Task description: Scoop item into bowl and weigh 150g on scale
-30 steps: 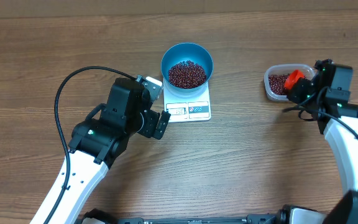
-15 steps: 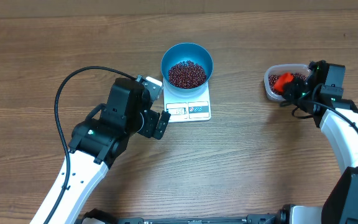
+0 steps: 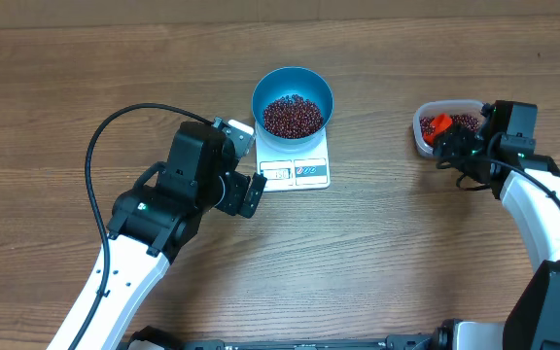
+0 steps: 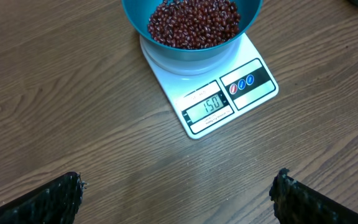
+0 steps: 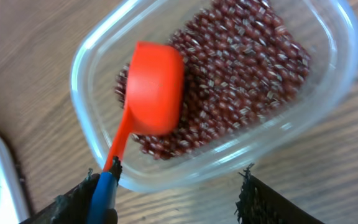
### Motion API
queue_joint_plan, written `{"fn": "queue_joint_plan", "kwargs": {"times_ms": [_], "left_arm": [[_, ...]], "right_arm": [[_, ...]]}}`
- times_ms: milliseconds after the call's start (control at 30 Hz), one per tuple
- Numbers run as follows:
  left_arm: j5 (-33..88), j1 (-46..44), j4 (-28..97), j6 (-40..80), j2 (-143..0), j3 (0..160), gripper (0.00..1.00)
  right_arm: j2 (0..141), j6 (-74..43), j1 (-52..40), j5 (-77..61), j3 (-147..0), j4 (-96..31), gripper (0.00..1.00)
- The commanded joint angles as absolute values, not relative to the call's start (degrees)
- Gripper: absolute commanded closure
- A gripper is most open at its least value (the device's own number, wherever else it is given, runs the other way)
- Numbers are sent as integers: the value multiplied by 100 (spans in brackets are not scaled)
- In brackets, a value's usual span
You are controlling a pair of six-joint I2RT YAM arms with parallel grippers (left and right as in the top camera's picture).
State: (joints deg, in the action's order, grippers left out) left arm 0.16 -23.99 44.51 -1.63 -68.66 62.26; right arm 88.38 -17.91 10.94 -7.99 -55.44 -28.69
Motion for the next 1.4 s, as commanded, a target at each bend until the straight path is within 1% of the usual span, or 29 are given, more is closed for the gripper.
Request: {"fn": "queue_joint_plan", "kwargs": {"times_ms": [0,200,400,467,500,633,1000,1200,1367], "left_arm": [[-25,-2403,4434,-110,-6899,6204,0],[-25,-2403,4436,-110,-6899,6204,0],[-25,-2403,4434,-110,-6899,6204,1],[-25,-2403,4436,-110,-6899,6204,0],[-25,-2403,4434,-110,-6899,6204,1],[-25,-2403,4436,-110,-6899,6204,0],[-25,-2403,4434,-110,-6899,6204,0],[-25,-2403,4434,-110,-6899,6204,1],[-25,-2403,4434,-110,-6899,6204,0]], "right_arm": [[8864,-1756,1105,-357,-5621,-3011,32],[8864,-1756,1105,-89,-5623,-3183,30],[8844,-1747,1105,-93,-5638,-3179,24],[8788,-1529,1105,-169,-5640,-3179,21],[8739,-1378,1105,-228,-5647,-3186,19],[8510,-987,1103,-263,-5798,-3385,0],[7776,346,1103,-261,-6202,-4303,0],[7446,502,1103,-263,-6202,-4648,0],[7297,499,1103,-263,-6202,-4665,0]]}}
